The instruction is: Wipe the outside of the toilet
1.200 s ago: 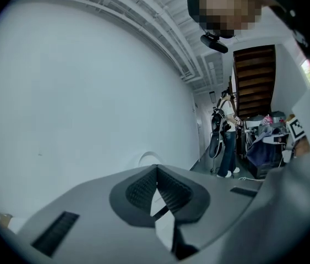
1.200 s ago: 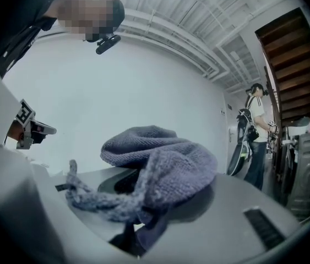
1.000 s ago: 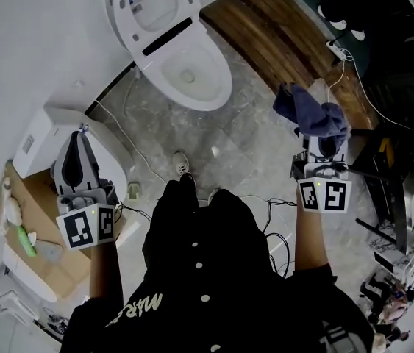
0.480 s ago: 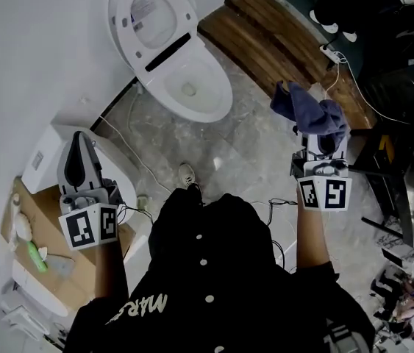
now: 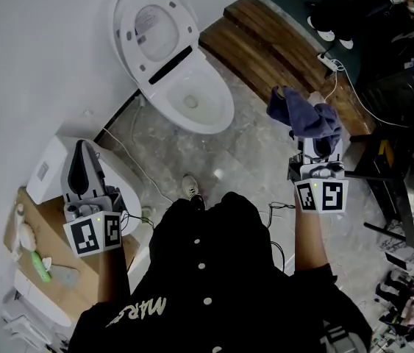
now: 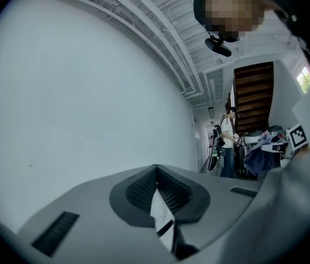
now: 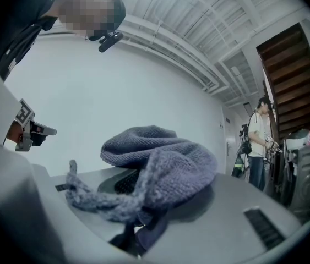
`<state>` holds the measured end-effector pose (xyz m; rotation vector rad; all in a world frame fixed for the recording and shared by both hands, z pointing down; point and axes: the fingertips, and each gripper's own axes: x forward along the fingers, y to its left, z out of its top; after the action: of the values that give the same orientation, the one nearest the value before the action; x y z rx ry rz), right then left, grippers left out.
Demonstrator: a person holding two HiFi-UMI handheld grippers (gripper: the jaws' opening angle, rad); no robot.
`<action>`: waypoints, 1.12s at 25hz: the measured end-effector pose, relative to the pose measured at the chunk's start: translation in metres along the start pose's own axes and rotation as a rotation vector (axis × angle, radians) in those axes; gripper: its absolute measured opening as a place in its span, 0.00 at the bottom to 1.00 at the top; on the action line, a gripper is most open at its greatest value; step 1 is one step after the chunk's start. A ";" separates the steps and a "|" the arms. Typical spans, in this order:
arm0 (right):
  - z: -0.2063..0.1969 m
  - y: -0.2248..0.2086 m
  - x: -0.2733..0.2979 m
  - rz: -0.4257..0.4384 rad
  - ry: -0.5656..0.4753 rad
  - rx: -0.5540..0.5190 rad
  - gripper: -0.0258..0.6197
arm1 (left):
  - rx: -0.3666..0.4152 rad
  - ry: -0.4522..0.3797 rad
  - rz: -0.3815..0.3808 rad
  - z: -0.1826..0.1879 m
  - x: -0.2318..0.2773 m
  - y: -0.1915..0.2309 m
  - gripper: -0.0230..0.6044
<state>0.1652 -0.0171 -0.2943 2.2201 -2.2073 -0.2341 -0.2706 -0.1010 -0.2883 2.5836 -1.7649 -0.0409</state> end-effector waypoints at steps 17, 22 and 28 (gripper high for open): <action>0.013 -0.019 0.024 0.048 -0.031 0.024 0.20 | 0.023 -0.050 0.047 0.022 0.001 -0.032 0.05; 0.017 -0.027 0.029 0.106 -0.068 0.032 0.20 | 0.027 -0.065 0.086 0.024 -0.002 -0.040 0.05; 0.015 -0.035 0.037 0.143 -0.074 0.060 0.20 | 0.035 -0.081 0.119 0.029 -0.002 -0.048 0.05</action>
<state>0.1985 -0.0519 -0.3169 2.1022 -2.4300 -0.2552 -0.2269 -0.0816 -0.3184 2.5291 -1.9604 -0.1169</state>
